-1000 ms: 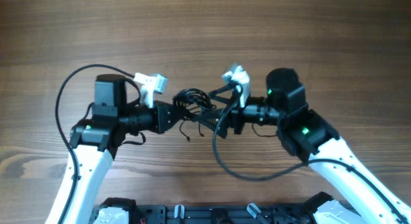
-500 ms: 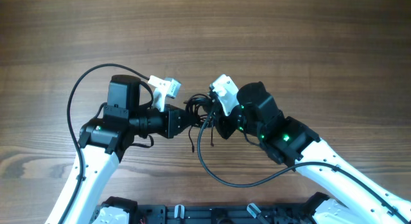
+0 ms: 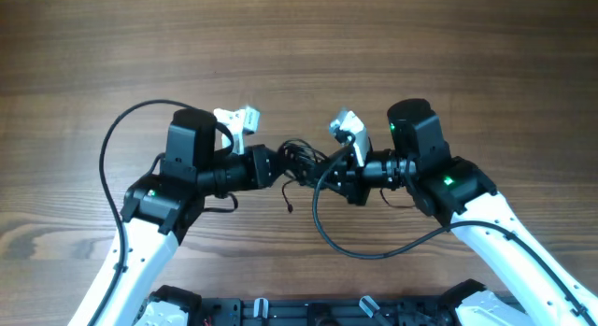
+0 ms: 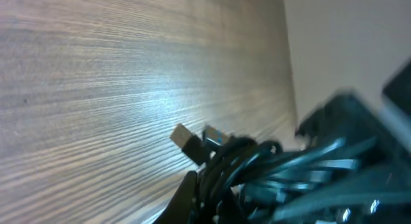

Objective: Untangle cables

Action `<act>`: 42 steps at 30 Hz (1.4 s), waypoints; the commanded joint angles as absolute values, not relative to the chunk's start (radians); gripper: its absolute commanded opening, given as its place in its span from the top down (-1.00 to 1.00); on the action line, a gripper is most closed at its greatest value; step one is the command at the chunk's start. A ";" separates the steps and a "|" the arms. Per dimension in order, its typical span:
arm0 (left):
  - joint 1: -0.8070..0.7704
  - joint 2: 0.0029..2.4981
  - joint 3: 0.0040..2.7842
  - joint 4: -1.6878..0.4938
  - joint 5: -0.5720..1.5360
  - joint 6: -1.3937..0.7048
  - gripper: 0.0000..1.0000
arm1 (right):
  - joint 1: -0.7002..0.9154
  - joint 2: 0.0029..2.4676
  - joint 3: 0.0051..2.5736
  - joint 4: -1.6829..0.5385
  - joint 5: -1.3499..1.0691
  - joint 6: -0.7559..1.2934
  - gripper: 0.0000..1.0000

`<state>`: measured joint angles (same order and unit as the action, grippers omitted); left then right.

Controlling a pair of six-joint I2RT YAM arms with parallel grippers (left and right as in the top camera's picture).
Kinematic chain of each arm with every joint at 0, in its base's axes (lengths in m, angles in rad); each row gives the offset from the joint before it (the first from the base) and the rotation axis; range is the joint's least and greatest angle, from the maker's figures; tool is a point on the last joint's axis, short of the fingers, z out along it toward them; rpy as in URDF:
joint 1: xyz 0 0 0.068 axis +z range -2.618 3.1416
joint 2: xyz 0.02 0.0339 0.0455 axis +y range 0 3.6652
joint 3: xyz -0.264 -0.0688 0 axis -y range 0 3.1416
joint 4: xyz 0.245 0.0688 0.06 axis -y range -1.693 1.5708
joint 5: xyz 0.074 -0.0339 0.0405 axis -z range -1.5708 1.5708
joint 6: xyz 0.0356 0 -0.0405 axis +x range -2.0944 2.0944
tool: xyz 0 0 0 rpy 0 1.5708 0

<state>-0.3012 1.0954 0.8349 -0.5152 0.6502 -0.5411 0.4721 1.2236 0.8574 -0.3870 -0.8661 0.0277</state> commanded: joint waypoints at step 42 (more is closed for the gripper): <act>-0.232 1.115 0.833 -0.412 0.661 -0.556 0.92 | 0.692 1.367 0.857 -0.207 -0.191 0.132 0.91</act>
